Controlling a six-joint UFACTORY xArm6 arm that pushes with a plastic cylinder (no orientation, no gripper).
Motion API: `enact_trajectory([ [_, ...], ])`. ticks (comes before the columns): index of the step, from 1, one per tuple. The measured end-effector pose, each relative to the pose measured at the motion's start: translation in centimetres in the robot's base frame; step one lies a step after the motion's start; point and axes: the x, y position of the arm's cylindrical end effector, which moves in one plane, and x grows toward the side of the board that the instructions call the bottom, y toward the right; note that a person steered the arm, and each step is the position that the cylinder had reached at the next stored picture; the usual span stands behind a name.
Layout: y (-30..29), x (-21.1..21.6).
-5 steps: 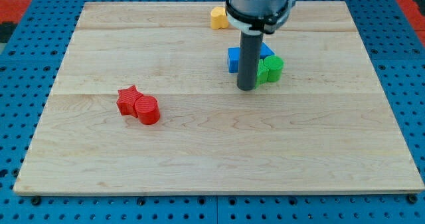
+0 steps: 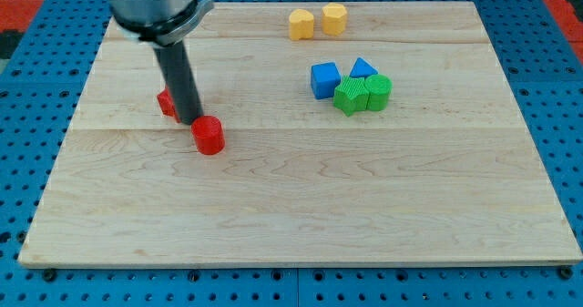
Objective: Make a group of red and yellow blocks together at the left center
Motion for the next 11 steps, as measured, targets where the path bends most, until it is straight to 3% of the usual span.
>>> enact_trajectory([
  [1, -2.3, -4.6],
  [2, -0.7, -10.3],
  [4, 22.8, -12.3],
  [5, 26.7, -18.0],
  [6, 21.2, -20.9],
  [8, 3.7, -15.1],
  [10, 0.2, -7.7],
  [11, -1.0, -10.3],
])
